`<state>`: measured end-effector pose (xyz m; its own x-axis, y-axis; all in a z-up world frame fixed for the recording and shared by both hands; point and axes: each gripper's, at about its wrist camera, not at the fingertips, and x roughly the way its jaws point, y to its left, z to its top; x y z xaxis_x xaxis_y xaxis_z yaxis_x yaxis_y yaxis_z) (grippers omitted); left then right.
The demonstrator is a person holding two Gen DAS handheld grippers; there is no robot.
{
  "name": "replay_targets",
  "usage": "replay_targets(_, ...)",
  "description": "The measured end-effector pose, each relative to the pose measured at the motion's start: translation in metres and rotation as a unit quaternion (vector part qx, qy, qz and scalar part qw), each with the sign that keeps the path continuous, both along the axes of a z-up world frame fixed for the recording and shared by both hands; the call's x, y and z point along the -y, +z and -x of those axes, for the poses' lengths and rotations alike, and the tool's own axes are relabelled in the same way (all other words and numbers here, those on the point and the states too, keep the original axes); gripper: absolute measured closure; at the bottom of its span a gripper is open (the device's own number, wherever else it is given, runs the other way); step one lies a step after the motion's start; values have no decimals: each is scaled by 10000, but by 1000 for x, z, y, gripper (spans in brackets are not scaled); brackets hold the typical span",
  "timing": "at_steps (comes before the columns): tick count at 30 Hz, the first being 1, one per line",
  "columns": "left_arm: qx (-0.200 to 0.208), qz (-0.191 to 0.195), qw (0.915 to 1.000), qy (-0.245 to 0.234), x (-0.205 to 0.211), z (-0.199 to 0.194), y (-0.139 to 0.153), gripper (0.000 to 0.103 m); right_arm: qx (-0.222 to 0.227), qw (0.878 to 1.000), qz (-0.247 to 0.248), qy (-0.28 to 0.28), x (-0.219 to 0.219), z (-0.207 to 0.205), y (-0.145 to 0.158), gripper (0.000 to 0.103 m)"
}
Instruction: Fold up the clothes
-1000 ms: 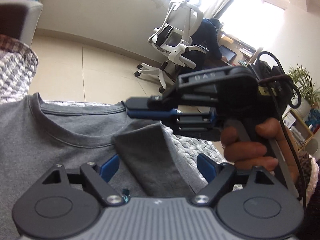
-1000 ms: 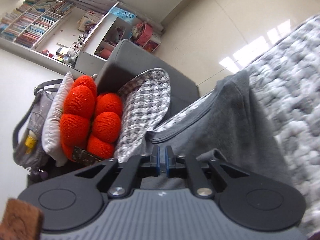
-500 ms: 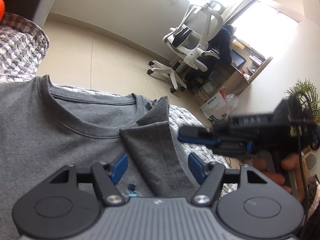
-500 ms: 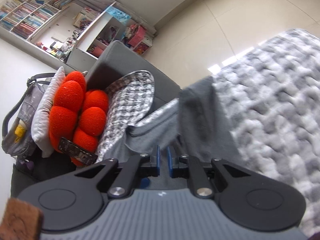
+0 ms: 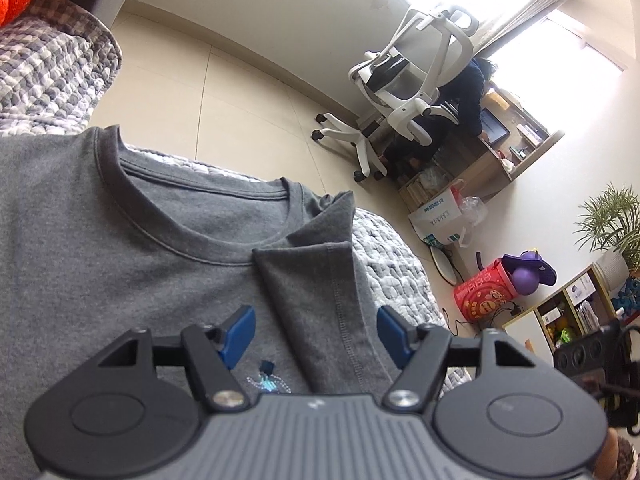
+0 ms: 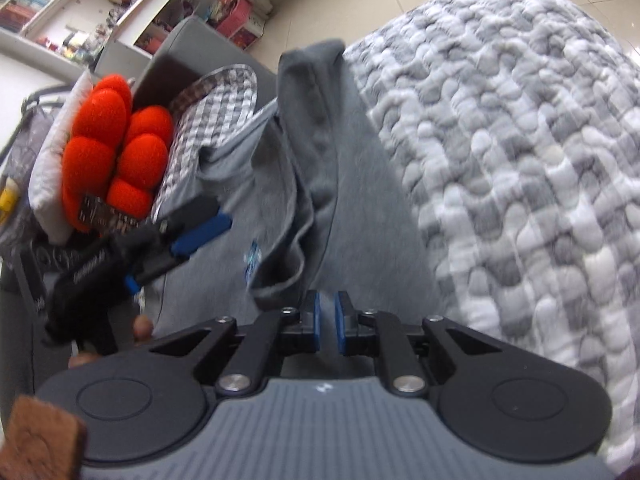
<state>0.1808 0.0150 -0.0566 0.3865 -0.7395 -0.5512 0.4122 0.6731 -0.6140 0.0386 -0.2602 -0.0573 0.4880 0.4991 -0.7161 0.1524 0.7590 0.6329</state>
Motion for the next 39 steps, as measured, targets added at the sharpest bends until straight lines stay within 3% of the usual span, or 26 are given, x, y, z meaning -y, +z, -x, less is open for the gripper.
replay_targets(9, -16, -36, 10000, 0, -4, -1, 2, 33, -54, 9985, -62, 541, -39, 3, 2, 88)
replay_targets(16, -52, -69, 10000, 30, -7, -4, 0, 30, 431, 9979, 346, 350, -36, 6, 17, 87)
replay_targets(17, -83, -91, 9999, 21, -7, -4, 0, 30, 526, 9971, 470, 279, -34, 7, 18, 79)
replay_targets(18, -111, -115, 9999, 12, -6, -4, 0, 29, 643, 9957, 636, 203, -33, 10, 20, 58)
replay_targets(19, -123, -149, 9998, -4, -6, -5, 0, 28, 764, 9938, 791, 144, -33, 13, 21, 48)
replay_targets(25, -145, -250, 9996, -59, -4, -4, -1, 29, 1373, 9762, 1657, 249, -44, 23, 16, 48)
replay_targets(39, -446, 59, 9990, -10, -10, -11, -11, 29, 1770, 9696, 1466, 839, -80, 9, 1, 48)
